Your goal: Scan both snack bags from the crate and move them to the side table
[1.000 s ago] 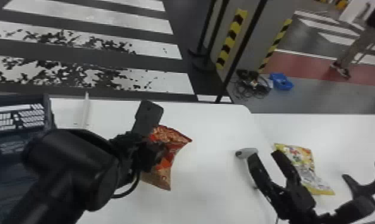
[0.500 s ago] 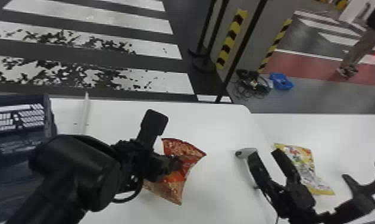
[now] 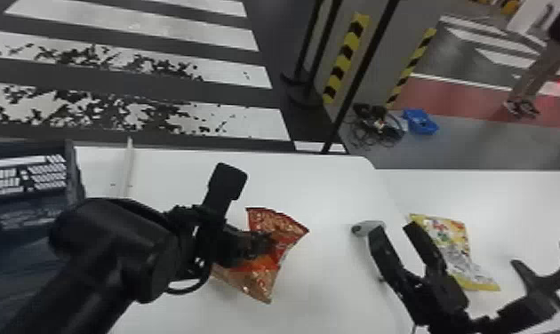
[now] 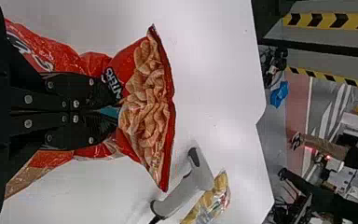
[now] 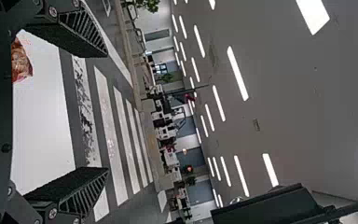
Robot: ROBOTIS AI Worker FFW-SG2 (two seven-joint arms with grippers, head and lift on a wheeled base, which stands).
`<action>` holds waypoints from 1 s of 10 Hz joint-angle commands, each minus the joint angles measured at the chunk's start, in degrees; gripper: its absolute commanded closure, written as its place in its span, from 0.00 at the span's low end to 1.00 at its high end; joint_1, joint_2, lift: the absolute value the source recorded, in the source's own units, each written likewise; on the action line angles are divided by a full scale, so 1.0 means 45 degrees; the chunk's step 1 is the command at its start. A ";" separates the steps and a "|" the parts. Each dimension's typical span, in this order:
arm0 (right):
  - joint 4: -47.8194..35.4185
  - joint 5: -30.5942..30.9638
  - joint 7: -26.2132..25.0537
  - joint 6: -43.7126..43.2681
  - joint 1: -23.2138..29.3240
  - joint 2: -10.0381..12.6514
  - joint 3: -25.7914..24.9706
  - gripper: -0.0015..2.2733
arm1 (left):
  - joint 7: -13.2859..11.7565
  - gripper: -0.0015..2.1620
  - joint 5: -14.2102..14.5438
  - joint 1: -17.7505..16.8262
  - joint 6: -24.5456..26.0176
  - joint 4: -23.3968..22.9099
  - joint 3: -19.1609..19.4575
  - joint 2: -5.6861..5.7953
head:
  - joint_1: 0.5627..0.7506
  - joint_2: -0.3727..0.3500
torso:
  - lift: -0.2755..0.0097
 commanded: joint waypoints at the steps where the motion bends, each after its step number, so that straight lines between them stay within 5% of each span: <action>1: 0.0000 -0.0020 0.0000 0.0029 -0.0083 0.0005 0.0001 0.06 | 0.0693 0.98 -0.0454 -0.0309 -0.0025 0.0188 -0.0670 -0.0033 | 0.70 0.03 | 0.63; 3: 0.0020 -0.0078 0.0000 0.0029 -0.0161 0.0005 0.0001 0.06 | 0.1025 0.98 -0.0688 -0.0562 -0.0025 0.0403 -0.0943 -0.0033 | 0.70 0.03 | 0.63; 10: 0.0020 -0.0098 0.0000 0.0029 -0.0200 0.0142 -0.0077 0.06 | 0.0615 0.98 -0.0005 -0.0660 -0.0650 0.1204 -0.1568 -0.0033 | 0.70 0.03 | 0.63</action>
